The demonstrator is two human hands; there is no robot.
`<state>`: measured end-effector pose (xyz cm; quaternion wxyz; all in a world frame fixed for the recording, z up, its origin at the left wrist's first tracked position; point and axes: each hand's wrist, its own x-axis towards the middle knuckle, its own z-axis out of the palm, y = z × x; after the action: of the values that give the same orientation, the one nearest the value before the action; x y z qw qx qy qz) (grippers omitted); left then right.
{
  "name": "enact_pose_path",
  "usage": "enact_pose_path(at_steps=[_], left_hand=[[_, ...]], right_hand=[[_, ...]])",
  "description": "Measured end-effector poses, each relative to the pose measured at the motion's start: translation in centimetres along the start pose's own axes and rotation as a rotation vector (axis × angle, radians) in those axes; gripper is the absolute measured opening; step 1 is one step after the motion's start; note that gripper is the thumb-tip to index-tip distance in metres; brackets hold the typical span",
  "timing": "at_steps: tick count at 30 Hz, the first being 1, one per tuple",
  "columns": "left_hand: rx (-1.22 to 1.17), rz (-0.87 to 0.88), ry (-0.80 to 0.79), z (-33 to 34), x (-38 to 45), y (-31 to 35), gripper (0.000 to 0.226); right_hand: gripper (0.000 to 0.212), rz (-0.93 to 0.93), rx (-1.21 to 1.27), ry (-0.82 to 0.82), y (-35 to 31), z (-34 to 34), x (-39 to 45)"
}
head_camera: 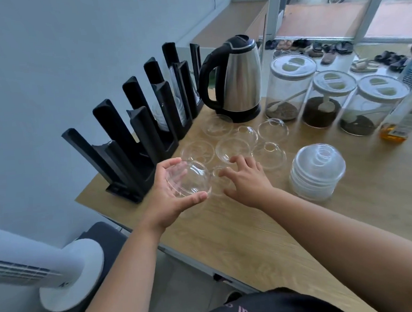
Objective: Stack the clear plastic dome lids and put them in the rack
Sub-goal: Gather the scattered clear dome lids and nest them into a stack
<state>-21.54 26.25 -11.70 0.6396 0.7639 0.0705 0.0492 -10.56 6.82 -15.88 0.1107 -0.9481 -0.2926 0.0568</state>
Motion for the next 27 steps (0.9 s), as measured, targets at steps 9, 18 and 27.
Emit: enact_pose_path(at_steps=[9, 18, 27], left_hand=[[-0.363, -0.115, -0.026, 0.6, 3.3, -1.2, 0.109], [-0.55, -0.156, -0.161, 6.3, 7.5, 1.1, 0.107], [-0.551, -0.149, -0.338, 11.3, 10.1, 4.6, 0.116]], right_hand=[[0.03, 0.036, 0.254, 0.012, 1.2, -3.0, -3.4], [0.026, 0.393, 0.322, 0.482, 6.9, -13.6, -8.1], [0.057, 0.611, 0.275, 0.284, 9.4, -13.3, -8.8]])
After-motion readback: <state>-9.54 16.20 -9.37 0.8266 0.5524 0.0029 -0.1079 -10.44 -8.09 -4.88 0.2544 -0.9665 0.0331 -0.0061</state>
